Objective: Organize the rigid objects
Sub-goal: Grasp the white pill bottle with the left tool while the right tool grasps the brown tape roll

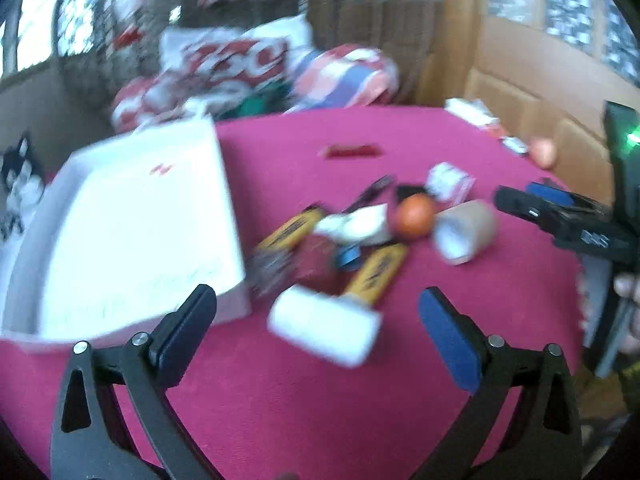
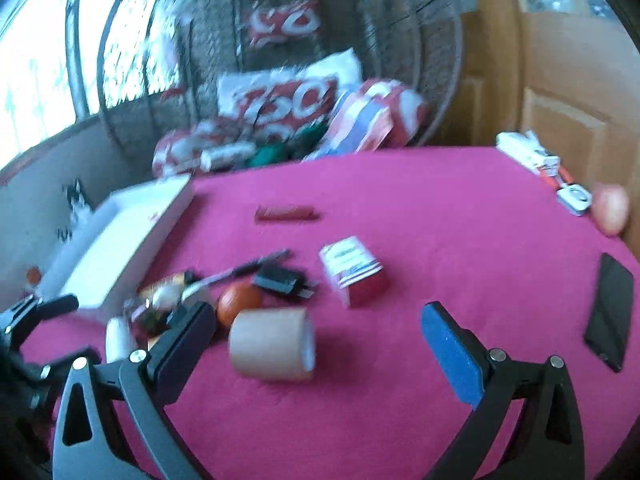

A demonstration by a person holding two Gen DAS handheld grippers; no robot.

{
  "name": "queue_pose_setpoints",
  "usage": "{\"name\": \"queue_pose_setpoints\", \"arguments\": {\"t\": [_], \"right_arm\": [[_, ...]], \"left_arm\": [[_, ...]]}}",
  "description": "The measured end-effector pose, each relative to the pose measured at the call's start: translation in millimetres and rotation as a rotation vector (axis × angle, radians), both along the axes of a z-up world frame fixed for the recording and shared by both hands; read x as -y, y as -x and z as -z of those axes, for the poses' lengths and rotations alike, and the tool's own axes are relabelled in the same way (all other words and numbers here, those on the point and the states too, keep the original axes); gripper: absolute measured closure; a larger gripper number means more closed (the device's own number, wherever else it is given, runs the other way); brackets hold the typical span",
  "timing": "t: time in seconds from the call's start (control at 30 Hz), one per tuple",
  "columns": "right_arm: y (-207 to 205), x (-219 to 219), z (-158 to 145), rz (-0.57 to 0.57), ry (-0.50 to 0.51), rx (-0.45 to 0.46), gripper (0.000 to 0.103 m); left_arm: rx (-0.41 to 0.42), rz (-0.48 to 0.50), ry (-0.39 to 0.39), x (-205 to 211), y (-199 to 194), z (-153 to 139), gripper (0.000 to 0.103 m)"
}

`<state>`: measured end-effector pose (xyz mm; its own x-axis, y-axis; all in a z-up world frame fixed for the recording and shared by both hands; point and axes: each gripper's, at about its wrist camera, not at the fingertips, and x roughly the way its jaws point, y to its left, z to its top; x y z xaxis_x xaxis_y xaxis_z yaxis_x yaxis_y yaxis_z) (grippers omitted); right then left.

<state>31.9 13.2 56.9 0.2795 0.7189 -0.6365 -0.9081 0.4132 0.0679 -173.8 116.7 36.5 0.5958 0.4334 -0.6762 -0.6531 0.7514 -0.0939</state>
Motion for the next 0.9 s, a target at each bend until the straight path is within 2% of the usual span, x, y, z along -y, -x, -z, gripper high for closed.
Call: {"name": "queue_pose_setpoints", "arguments": {"t": [0.07, 0.2, 0.33, 0.37, 0.4, 0.43, 0.47, 0.5, 0.53, 0.7, 0.9], "right_arm": [[7, -7, 5, -0.016, 0.030, 0.009, 0.000], [12, -19, 12, -0.026, 0.072, 0.031, 0.001], [9, -30, 21, -0.026, 0.107, 0.015, 0.008], [8, -32, 23, -0.029, 0.114, 0.008, 0.013], [7, -35, 26, -0.038, 0.125, -0.004, 0.017], [6, -37, 28, -0.042, 0.137, -0.014, 0.030], [5, -38, 32, -0.048, 0.147, -0.031, 0.044], [4, -37, 34, -0.058, 0.149, -0.064, 0.051], [3, -35, 35, -0.057, 0.144, -0.069, 0.054], [3, -24, 32, -0.052, 0.125, -0.077, 0.054], [3, -11, 17, -0.045, 0.071, -0.075, 0.055]], "left_arm": [[-0.008, -0.002, 0.020, -4, 2, 10, 0.004], [-0.026, 0.018, 0.005, -2, -9, 17, 0.004], [-0.071, 0.040, 0.007, -1, -17, 25, 0.004], [-0.078, 0.041, 0.007, -1, -19, 26, 0.005], [-0.087, 0.042, 0.008, -1, -22, 27, 0.010], [-0.101, 0.042, 0.011, -1, -25, 28, 0.014], [-0.127, 0.041, 0.011, -1, -28, 31, 0.031], [-0.146, 0.043, 0.013, 0, -30, 33, 0.035], [-0.153, 0.041, 0.003, 3, -31, 34, 0.035], [-0.176, 0.028, -0.023, 13, -31, 33, 0.035], [-0.135, 0.021, -0.009, 20, -27, 22, 0.035]]}}
